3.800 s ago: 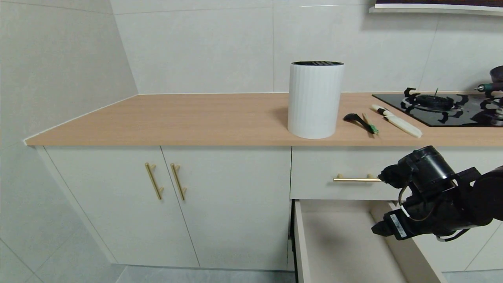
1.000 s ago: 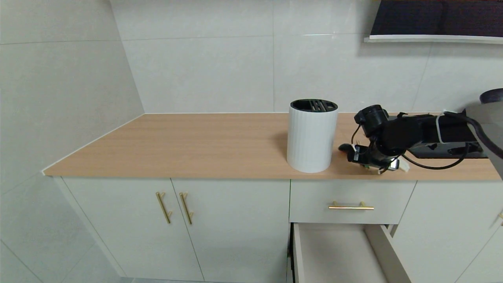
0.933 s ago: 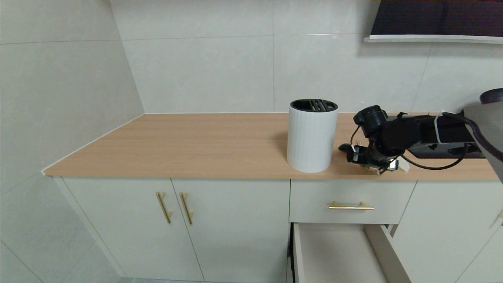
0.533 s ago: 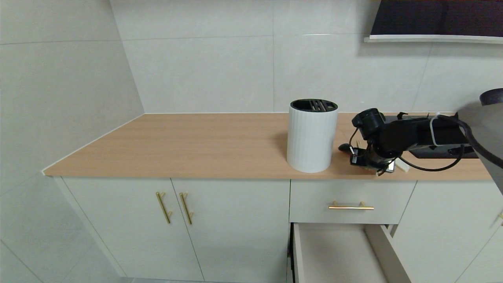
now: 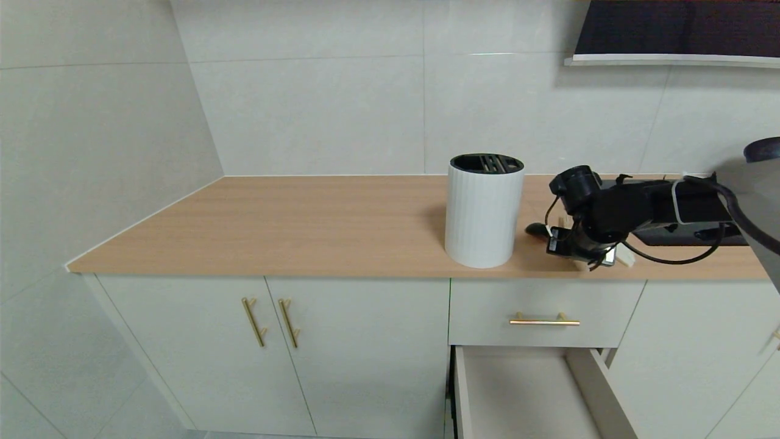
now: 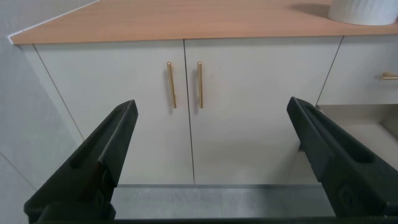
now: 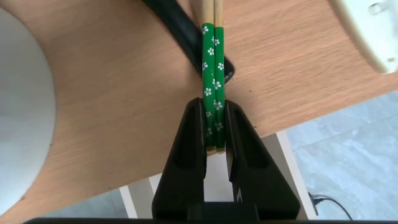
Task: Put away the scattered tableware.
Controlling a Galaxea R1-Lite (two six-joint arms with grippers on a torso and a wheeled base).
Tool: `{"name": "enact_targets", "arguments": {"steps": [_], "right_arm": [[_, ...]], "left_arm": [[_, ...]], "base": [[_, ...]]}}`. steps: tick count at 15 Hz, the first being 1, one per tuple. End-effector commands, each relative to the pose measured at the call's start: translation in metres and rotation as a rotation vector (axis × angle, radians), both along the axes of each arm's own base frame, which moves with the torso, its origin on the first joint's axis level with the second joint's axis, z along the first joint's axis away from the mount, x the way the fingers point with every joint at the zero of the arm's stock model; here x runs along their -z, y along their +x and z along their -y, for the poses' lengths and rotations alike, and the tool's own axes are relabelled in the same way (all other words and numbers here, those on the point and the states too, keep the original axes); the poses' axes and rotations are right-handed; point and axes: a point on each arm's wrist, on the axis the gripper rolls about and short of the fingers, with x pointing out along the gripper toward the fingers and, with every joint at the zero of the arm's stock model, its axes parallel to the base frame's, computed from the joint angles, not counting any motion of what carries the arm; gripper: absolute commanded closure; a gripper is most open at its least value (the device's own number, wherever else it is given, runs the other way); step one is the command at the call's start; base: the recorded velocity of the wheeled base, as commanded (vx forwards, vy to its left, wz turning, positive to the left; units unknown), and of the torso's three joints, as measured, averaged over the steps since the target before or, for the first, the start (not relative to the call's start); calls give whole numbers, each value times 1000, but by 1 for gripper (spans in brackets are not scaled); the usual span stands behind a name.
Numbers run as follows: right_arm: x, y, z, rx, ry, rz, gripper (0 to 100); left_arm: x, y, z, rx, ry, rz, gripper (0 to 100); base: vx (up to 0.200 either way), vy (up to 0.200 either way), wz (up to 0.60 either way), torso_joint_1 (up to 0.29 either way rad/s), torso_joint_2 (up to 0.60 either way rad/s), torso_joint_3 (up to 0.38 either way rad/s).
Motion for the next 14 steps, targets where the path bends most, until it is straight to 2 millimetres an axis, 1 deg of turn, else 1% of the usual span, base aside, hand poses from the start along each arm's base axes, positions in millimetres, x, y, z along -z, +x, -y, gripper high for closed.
{"name": "enact_targets", "arguments": {"steps": [1,2,3,4,6,7,9,10,12,14], "right_arm": [[-8,-3,1,2,5,16,100],[-14,-6,1,2,7,24,100],[-24,-13,3,0,12,36,100],[-39,-27,5,-3,18,52,100],[-69,-66,10,-31,37,81,100],[-85,-96,13,-73,70,94,100],[-110,-146,23,-196,168,120,100],[-115,-169,28,-254,189,123,100],[-118,-210,37,-341,193,109,100],[-120,-241,44,-419,216,64,100]], "left_arm": [[0,0,0,0,0,-1,0],[0,0,0,0,0,-1,0],[0,0,0,0,0,-1,0],[0,0,0,0,0,-1,0],[0,0,0,0,0,-1,0],[0,0,0,0,0,-1,0],[0,0,0,0,0,-1,0],[0,0,0,0,0,-1,0],[0,0,0,0,0,-1,0],[0,0,0,0,0,-1,0]], "base": [[0,0,0,0,0,0],[0,0,0,0,0,0],[0,0,0,0,0,0],[0,0,0,0,0,0],[0,0,0,0,0,0],[0,0,0,0,0,0],[0,0,0,0,0,0],[0,0,0,0,0,0],[0,0,0,0,0,0],[0,0,0,0,0,0]]}}
